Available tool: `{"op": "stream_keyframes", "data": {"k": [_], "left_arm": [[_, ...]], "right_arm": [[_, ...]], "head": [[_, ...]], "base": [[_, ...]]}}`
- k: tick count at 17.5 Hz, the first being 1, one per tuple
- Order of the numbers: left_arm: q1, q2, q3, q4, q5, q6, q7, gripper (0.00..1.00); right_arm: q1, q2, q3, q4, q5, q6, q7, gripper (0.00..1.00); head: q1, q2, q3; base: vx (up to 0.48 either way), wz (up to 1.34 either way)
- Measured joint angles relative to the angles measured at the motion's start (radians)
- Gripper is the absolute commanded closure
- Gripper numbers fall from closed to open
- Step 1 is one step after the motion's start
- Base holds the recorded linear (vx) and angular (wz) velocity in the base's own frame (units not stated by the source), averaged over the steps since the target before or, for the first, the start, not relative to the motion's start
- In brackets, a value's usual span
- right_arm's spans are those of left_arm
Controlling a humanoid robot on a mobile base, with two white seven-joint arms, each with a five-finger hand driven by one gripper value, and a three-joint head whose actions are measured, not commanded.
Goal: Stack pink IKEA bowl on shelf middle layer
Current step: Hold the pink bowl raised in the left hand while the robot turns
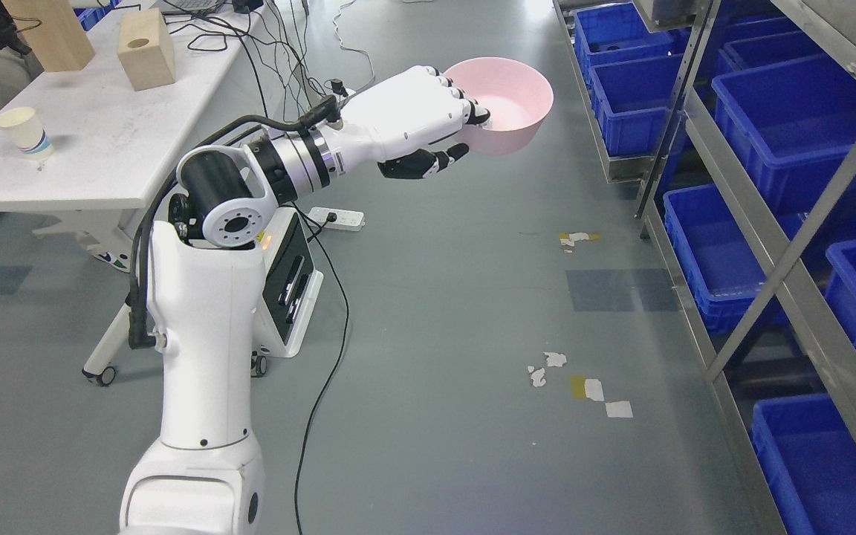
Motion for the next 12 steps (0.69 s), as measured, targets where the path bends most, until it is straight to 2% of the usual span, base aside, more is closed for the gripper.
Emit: {"op": "stream_keyframes", "data": {"k": [12], "left_arm": [[0.011,0.000,0.000,0.001,0.000,-0.003,0.000,0.98]], "right_arm": [[0.001,0.000,0.000,0.000,0.000,0.000,0.000,0.00]], "head": [[0.0000,0.000,0.000]], "base": [[0.239,0.01]]}}
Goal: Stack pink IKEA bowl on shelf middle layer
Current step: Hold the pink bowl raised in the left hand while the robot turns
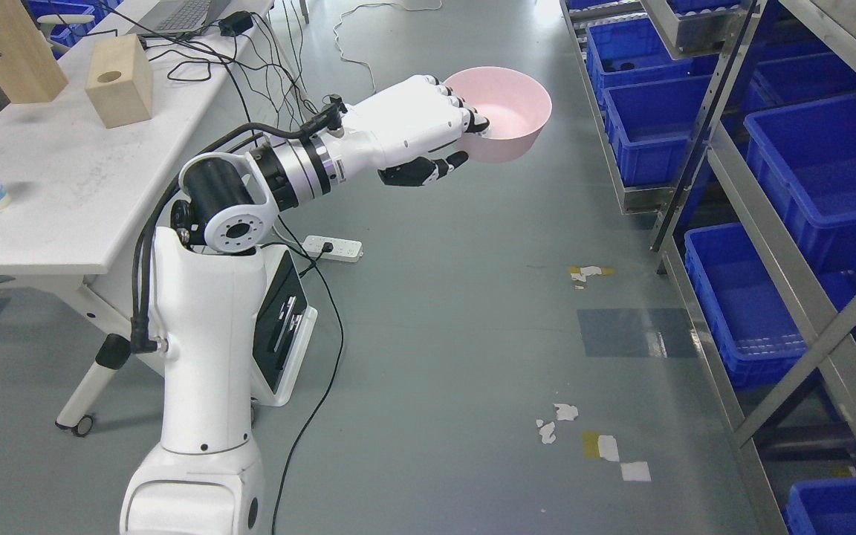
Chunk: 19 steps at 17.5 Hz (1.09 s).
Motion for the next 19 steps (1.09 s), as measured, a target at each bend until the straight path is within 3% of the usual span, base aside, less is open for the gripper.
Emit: {"op": "stream_keyframes", "data": {"k": [19], "left_arm": [[0.005,0.000,-0.025,0.002,0.017,-0.049,0.007,0.97]], "right_arm": [[-0.001,0.000,0.000,0.000,0.000,0.000,0.000,0.00]], "head": [[0.0000,0.000,0.000]], "base": [[0.249,0.02]]}}
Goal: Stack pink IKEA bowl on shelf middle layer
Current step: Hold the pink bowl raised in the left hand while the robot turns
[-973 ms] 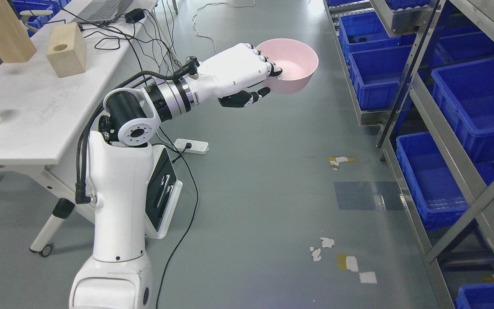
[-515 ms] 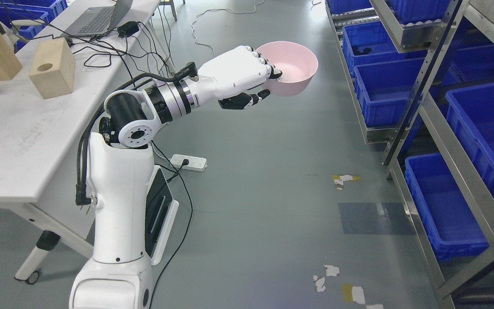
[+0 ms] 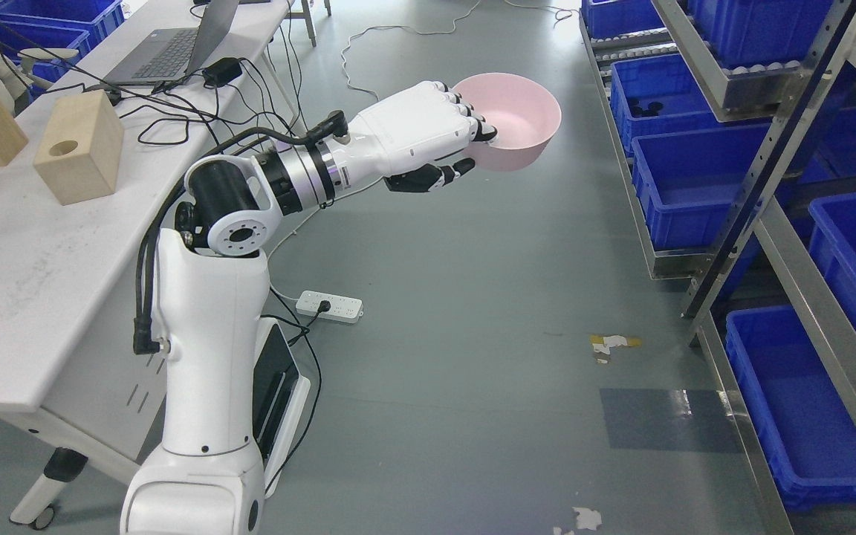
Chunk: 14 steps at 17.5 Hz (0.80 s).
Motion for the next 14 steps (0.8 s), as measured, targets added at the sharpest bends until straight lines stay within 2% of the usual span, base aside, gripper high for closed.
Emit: {"op": "stream_keyframes", "data": {"k": [14], "left_arm": [[0.060,0.000,-0.111,0.004,0.041,-0.007,0.019,0.97]], "right_arm": [[0.000,0.000,0.000,0.000,0.000,0.000,0.000,0.00]], "head": [[0.0000,0.000,0.000]], "base": [[0.050,-0.15]]}}
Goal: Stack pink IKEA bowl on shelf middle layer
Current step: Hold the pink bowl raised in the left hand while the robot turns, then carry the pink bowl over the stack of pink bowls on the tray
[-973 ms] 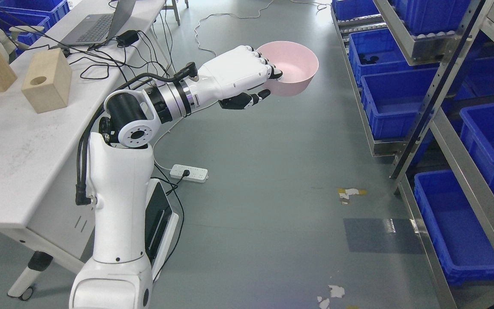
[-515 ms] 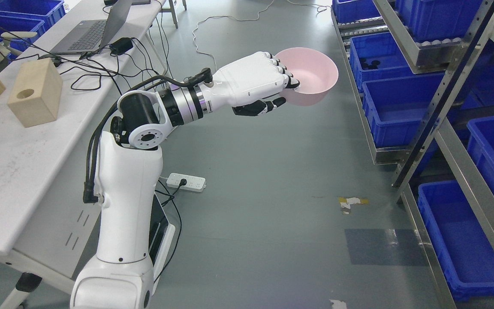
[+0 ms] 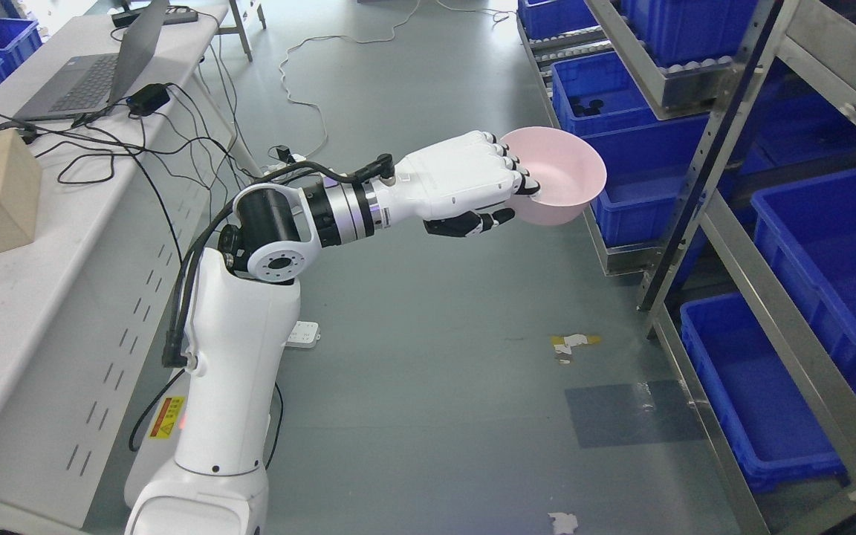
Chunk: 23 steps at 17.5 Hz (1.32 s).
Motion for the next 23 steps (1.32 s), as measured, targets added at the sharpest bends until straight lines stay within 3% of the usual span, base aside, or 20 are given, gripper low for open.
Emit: {"op": "stream_keyframes", "data": {"k": [13,23], "left_arm": [[0.004,0.000,-0.073,0.000,0.132,0.000,0.018,0.98],[-0.233,0.000,-0.077,0.074,0.160,0.000,0.057,0.97]], "right_arm": [[0.000,0.000,0.000,0.000,0.000,0.000,0.000,0.00],[0.000,0.000,0.000,0.000,0.000,0.000,0.000,0.00]], "head": [[0.0000,0.000,0.000],[0.0000,0.000,0.000]], "base": [[0.046,-0.74],[0.040,-0.72]]}}
